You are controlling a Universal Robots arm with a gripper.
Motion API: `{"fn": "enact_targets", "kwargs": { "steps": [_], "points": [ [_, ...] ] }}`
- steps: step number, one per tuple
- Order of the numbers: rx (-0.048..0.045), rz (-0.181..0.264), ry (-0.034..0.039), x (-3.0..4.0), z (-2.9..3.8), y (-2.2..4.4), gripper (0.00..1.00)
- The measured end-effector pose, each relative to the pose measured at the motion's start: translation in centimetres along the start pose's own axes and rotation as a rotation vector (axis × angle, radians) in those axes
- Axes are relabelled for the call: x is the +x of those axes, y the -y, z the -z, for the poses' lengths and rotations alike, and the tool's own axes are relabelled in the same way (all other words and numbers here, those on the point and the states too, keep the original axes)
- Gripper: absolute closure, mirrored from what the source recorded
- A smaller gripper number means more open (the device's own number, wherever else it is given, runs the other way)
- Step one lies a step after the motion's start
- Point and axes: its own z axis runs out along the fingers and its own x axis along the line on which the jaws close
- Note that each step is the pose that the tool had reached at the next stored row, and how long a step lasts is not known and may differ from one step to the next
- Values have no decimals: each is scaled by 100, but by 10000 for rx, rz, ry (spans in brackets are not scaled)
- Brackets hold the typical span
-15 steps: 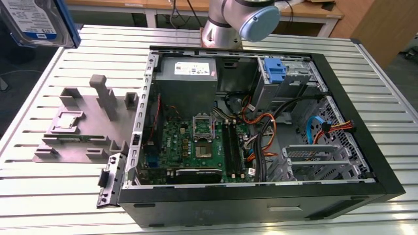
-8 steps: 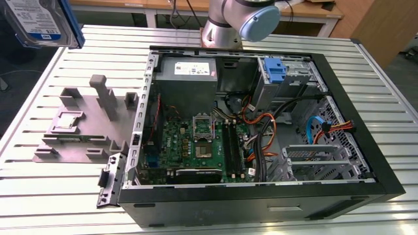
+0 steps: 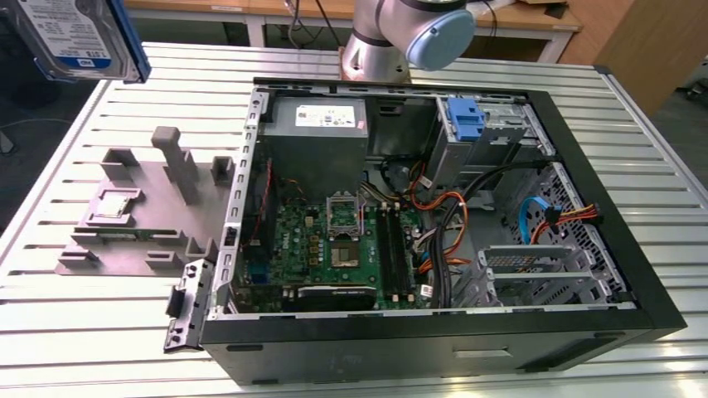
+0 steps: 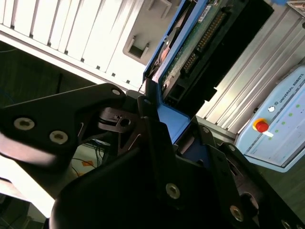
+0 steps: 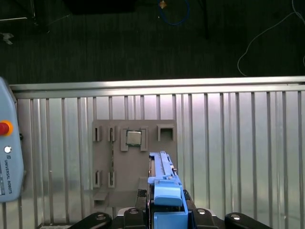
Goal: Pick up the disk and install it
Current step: 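Pick up the disk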
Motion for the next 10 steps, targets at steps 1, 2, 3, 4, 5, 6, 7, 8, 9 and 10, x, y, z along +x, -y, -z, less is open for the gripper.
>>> {"fn": "enact_targets", "kwargs": {
  "steps": [1, 2, 3, 4, 5, 6, 7, 8, 9, 10],
  "points": [
    [-1, 0, 0, 4, 0, 2, 63],
    [-1, 1, 0, 8, 0, 3, 63],
    [0, 0, 0, 12, -1, 4, 63],
    [0, 0, 0, 17, -1, 4, 63],
    [0, 0, 0, 22, -2, 5, 63],
    [0, 0, 0, 28, -2, 6, 63],
    [0, 0, 0, 34, -2, 7, 63],
    [-1, 0, 0, 41, -2, 8, 63],
    [-1, 0, 0, 47, -3, 9, 63],
    [-1, 0, 0, 55, -3, 9, 63]
  ]
}}
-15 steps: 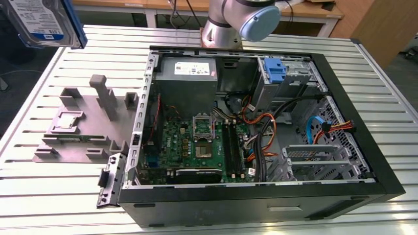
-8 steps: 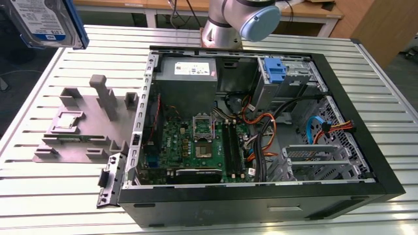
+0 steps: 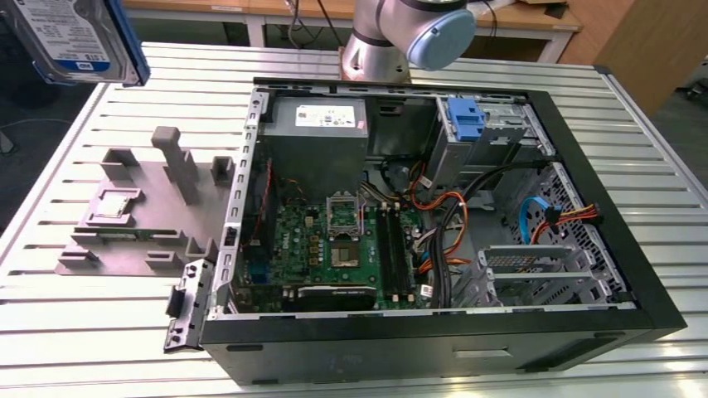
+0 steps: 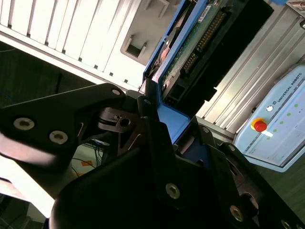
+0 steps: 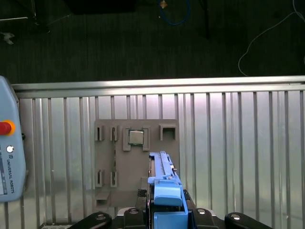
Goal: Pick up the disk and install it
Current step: 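Pick up the disk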
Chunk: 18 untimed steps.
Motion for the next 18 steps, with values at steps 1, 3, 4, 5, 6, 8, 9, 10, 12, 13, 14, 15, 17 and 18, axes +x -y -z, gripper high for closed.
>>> {"fn": "enact_targets", "kwargs": {
  "steps": [1, 3, 4, 5, 6, 8, 9, 10, 12, 13, 14, 15, 17, 18],
  "points": [
    [0, -1, 0, 7, 0, 1, 63],
    [0, -1, 0, 19, -1, 3, 63],
    [1, 0, 0, 22, -1, 7, 63],
    [1, 0, 1, 25, -1, 10, 63],
    [0, -1, 0, 27, -2, 16, 63],
    [0, 0, 0, 29, -3, 32, 63],
    [0, 0, 0, 30, -3, 41, 63],
    [1, 0, 0, 31, -4, 49, 63],
    [1, 0, 0, 31, -5, 67, 63],
    [1, 0, 0, 31, -5, 75, 63],
    [1, 0, 1, 32, -6, 84, 63],
    [0, 0, 0, 32, -6, 91, 63],
    [1, -1, 1, 32, -7, 106, 63],
    [0, 0, 0, 32, -7, 114, 63]
  ]
}}
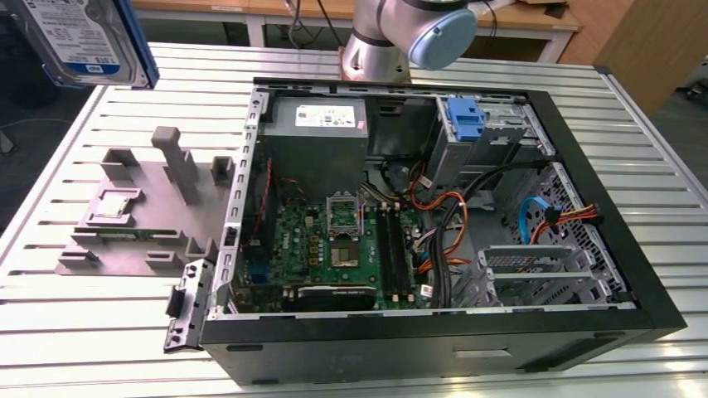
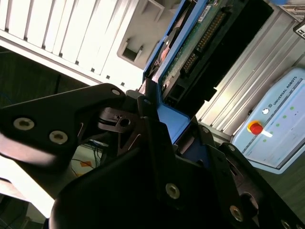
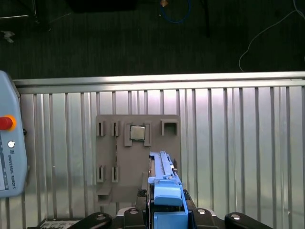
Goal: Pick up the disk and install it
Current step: 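Pick up the disk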
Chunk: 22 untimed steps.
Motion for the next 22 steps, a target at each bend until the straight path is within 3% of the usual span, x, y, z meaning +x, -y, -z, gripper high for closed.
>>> {"fn": "enact_targets", "kwargs": {
  "steps": [14, 22],
  "points": [
    [1, 0, 1, 4, -6, 85, 63],
    [1, 0, 1, 79, -7, 91, 63]
  ]
}}
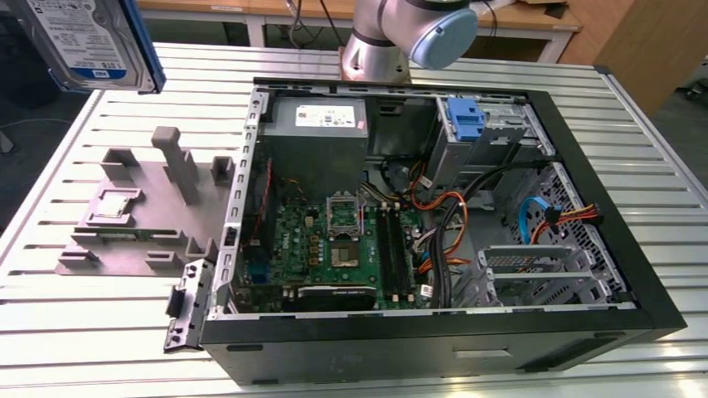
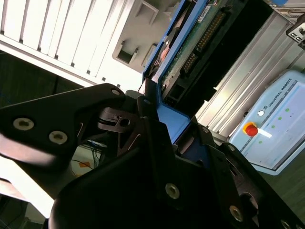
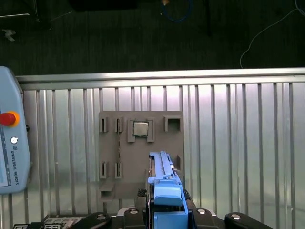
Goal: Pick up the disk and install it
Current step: 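Pick up the disk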
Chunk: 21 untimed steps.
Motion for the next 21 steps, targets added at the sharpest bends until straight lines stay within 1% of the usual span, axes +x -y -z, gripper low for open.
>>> {"fn": "enact_targets", "kwargs": {
  "steps": [16, 19, 21],
  "points": [
    [-1, 0, -1, 176, 0, 15, 63],
    [1, 0, 1, 195, -1, 30, 63],
    [0, -1, 0, 200, -2, 54, 63]
  ]
}}
